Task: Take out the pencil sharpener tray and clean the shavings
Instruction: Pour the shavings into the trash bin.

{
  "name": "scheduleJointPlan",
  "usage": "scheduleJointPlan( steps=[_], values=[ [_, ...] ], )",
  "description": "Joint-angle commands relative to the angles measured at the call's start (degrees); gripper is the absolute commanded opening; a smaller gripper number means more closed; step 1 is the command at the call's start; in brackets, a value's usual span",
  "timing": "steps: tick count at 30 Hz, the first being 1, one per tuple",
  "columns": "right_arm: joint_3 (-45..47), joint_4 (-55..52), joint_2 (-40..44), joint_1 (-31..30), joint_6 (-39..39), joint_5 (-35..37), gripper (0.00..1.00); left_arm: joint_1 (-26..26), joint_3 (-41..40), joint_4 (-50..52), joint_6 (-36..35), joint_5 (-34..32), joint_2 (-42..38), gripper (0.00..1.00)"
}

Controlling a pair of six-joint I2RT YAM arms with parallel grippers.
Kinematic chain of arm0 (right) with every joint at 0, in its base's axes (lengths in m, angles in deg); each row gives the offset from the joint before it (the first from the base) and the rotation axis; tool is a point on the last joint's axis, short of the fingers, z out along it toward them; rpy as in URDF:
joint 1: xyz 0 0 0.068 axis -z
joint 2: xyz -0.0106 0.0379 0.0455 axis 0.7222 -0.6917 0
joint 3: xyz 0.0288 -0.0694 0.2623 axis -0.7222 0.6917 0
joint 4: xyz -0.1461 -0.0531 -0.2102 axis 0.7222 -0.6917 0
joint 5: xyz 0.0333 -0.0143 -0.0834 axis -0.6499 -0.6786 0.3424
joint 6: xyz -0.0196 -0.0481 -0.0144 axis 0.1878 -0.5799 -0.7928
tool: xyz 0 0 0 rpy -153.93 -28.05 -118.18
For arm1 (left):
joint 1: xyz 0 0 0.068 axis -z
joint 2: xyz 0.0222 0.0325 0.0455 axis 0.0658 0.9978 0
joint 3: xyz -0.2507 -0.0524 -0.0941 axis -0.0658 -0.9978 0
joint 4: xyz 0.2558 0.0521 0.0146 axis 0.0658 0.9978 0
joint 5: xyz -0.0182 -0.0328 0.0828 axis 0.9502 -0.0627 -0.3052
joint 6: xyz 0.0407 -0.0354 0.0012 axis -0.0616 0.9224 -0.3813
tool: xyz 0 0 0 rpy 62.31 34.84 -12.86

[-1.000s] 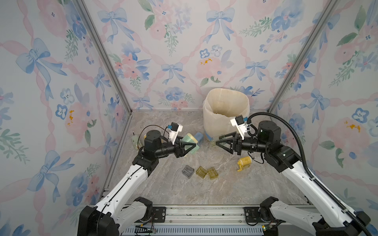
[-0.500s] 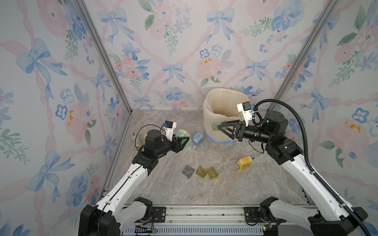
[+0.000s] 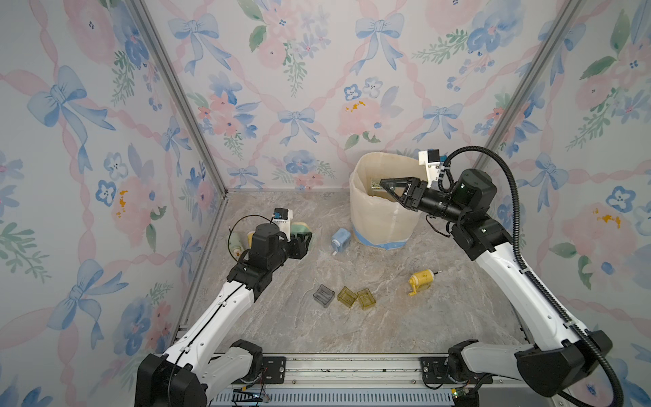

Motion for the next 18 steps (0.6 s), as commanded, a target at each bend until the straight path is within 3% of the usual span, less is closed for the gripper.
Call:
scheduleJointPlan(
  steps=[1,13,18],
  values=[
    [-2.54,3.40,-1.41,0.84,8.06,1.47,0.47,-0.05,2.02,0.63,-0.90,-4.94,-1.97,0.00],
    [-1.32,20.08,-7.69,2.85,32.52,4.09,0.47,3.75,2.82,2.04,1.92,-14.02,0.08,0.00],
    [-0.50,29.14,-12.23,2.69,47.50,7.85,0.47,6.30,4.20,1.96,3.21,-18.44,1.61,0.00]
  ],
)
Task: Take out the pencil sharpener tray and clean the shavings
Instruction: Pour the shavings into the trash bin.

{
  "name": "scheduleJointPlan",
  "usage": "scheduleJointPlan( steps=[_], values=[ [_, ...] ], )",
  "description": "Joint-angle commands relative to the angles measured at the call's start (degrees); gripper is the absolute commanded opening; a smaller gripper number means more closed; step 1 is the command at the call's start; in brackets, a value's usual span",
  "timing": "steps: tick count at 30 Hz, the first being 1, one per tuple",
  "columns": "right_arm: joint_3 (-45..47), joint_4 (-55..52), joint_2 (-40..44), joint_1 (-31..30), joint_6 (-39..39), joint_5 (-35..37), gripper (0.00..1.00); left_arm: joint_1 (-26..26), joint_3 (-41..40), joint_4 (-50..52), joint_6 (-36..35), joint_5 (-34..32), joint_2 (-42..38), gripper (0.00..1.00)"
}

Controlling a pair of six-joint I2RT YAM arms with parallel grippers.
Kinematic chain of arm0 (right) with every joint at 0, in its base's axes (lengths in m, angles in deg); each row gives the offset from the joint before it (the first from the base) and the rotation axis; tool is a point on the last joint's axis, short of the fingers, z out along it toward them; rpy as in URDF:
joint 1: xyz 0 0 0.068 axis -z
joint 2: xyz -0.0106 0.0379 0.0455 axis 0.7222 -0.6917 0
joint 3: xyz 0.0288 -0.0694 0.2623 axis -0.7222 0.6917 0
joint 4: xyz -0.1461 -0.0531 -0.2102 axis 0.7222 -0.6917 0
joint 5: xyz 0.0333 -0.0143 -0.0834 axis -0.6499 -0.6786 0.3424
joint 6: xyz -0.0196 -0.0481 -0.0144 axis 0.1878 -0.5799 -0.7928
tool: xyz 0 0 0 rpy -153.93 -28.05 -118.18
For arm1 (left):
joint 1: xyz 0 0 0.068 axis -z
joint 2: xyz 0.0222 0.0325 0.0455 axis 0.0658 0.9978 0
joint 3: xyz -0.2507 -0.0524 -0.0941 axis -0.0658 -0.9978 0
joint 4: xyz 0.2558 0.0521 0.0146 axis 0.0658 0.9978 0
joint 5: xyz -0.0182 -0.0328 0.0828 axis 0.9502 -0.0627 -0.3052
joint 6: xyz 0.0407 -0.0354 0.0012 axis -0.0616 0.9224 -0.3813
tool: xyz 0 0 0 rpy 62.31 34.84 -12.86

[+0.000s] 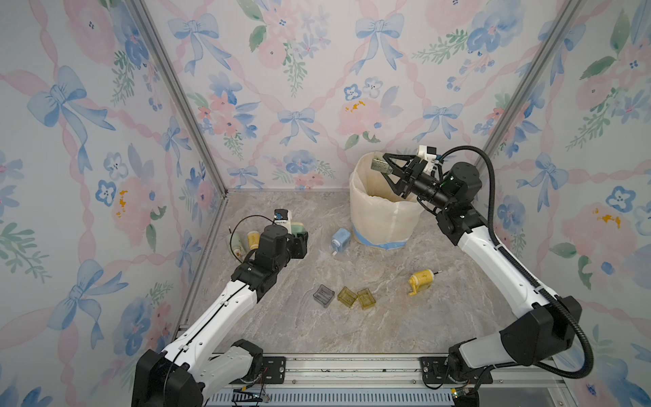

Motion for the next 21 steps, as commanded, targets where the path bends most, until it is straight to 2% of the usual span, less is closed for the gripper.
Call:
scheduleJointPlan(
  steps=[1,5,9,13,16,21],
  values=[
    [0.13,10.18,-3.05,0.14,14.08,4.15,0.47,1.19,2.69,-0.85,1.88,-4.68,0.81,0.00],
    [0.12,19.58,-8.03,-0.72,25.74,8.19,0.46,1.66,2.91,-1.01,3.37,-6.36,1.80,0.00],
    [0.99,22.39,-9.15,-1.96,32.30,13.95,0.46,2.15,2.57,-1.11,4.14,-6.94,2.00,0.00],
    [2.95,27.39,-11.65,-4.15,39.36,24.00,0.45,2.25,2.61,-1.21,4.49,-8.37,2.86,0.00],
    [0.90,30.96,-13.35,-6.26,41.45,28.32,0.46,2.31,3.09,-1.46,4.49,-9.68,4.67,0.00],
    [0.53,33.33,-12.38,-9.76,39.69,32.50,0.45,2.39,3.80,-1.46,4.07,-10.89,7.20,0.00]
  ],
)
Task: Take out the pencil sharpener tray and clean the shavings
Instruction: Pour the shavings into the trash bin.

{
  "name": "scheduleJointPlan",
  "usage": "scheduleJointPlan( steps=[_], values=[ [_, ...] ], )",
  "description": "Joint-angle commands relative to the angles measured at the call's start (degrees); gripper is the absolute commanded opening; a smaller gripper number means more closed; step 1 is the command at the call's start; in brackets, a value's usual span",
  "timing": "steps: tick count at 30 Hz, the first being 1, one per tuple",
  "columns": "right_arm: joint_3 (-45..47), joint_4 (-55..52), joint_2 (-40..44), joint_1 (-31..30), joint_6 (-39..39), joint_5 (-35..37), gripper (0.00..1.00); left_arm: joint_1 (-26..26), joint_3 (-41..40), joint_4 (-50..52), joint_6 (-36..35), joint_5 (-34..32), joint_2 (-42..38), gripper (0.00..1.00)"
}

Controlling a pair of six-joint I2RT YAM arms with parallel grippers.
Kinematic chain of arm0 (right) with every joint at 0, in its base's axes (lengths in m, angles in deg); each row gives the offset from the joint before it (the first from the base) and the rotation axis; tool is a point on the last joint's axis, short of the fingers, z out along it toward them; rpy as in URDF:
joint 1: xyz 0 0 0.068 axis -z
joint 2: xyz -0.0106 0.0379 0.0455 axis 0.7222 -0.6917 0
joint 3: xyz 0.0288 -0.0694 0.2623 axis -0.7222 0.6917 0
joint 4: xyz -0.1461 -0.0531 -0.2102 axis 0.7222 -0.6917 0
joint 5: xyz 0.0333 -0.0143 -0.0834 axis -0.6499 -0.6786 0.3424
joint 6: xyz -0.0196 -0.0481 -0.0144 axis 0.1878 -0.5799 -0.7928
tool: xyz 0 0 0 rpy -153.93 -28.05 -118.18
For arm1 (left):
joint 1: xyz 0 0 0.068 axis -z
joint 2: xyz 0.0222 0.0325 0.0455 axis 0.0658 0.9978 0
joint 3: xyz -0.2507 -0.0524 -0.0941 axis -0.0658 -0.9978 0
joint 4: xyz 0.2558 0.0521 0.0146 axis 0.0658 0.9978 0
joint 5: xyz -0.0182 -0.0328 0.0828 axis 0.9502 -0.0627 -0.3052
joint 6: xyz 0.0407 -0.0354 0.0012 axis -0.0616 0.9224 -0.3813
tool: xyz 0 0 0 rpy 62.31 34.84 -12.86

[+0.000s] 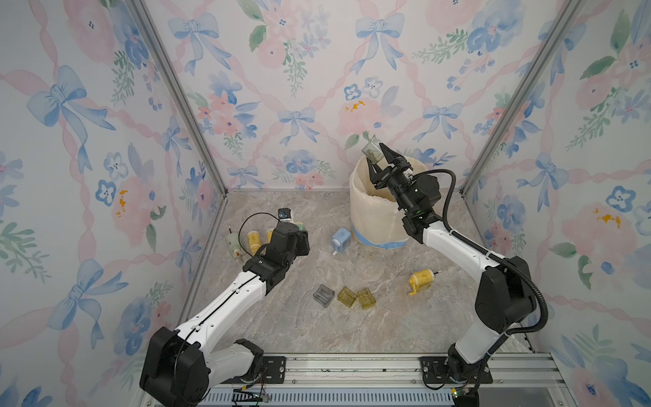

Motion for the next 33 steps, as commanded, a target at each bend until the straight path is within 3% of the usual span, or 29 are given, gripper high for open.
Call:
scheduleJointPlan(
  steps=[1,10,16,19,28,33],
  values=[
    [-1.40,7.66,1.12,-2.37,7.14,6.31,0.45,0.26,2.19,-1.41,0.73,-2.92,0.87,0.00],
    [6.81,20.67,1.15,-6.02,9.48,23.68,0.46,0.50,3.24,-1.95,2.03,-3.37,7.17,0.00],
    [9.44,26.22,-1.24,-6.33,11.19,29.04,0.46,0.91,2.92,-2.21,1.58,-4.04,7.71,0.00],
    [10.26,27.55,-1.95,-6.49,11.30,30.13,0.46,0.86,2.67,-2.17,1.37,-4.26,7.69,0.00],
    [-2.53,24.95,-2.35,-9.84,7.11,24.50,0.42,0.95,2.67,-2.38,1.44,-3.88,9.38,0.00],
    [2.45,21.49,2.39,-8.57,6.98,27.29,0.38,0.95,2.67,-2.36,1.77,-3.97,9.75,0.00]
  ],
)
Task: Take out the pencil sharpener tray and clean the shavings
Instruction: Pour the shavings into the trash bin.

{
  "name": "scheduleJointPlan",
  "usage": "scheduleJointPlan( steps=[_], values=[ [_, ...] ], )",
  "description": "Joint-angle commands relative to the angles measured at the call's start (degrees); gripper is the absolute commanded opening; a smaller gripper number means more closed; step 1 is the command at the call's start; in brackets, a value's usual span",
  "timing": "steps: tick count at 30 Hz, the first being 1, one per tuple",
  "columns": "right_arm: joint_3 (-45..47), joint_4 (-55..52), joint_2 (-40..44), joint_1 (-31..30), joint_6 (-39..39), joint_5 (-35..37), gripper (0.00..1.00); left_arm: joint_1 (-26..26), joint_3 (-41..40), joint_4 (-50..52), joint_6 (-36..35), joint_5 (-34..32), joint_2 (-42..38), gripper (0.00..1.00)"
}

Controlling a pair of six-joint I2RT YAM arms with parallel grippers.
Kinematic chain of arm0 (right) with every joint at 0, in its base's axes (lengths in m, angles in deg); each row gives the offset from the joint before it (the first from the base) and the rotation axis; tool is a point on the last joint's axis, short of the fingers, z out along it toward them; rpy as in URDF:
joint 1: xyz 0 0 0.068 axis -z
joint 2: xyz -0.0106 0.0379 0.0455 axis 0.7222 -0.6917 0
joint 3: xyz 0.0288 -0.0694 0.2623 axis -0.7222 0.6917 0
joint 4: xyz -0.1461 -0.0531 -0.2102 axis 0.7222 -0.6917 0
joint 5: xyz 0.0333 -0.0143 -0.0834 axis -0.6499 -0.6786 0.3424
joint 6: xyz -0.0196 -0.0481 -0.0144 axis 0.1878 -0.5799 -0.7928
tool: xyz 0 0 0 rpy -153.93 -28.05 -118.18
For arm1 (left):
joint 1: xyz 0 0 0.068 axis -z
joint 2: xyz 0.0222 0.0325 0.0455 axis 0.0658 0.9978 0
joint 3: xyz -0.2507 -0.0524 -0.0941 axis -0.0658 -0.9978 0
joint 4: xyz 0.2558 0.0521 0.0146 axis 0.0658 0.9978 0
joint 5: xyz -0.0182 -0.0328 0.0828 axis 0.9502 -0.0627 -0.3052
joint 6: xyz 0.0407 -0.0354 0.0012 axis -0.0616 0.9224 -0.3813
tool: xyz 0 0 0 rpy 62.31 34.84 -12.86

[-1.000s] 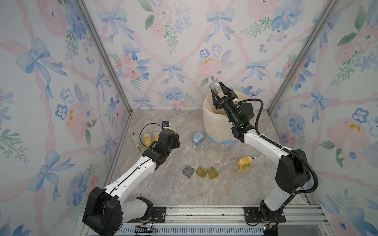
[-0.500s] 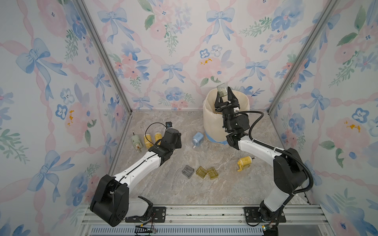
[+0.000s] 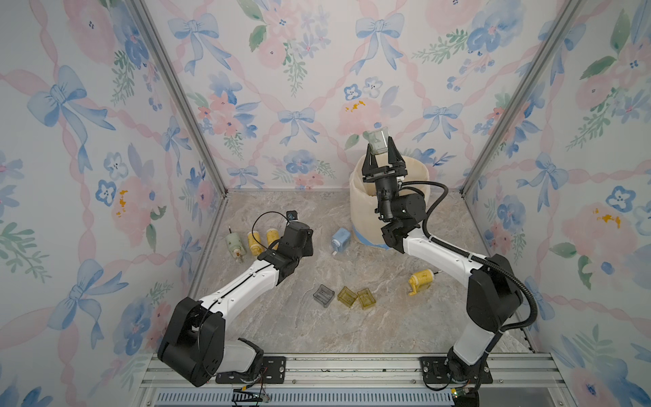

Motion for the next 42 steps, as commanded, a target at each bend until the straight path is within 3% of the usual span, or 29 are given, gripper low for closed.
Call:
scheduleJointPlan(
  steps=[1,5,13,25,35,42],
  values=[
    [4.52,-2.47,4.81,1.70,7.49,3.04,0.35,0.27,1.31,-1.84,0.71,-0.84,0.35,0.00],
    [8.55,-12.65,8.15,4.92,13.07,4.38,0.31,0.22,2.22,-1.88,0.70,-0.96,0.74,0.00],
    [4.80,-33.55,10.76,8.16,16.57,-0.40,0.32,0.22,2.98,-1.85,2.28,-1.42,2.07,0.00],
    [-0.81,-32.93,17.37,2.46,6.13,-0.32,0.33,0.28,5.16,-1.85,1.47,-7.54,7.63,0.00],
    [6.41,-33.50,14.93,3.49,11.98,0.68,0.33,-0.38,7.88,-2.17,2.57,-13.54,15.37,0.00],
    [9.76,-33.62,15.09,4.18,11.81,1.15,0.33,-2.23,6.66,-4.16,2.91,-13.30,18.80,0.00]
  ],
)
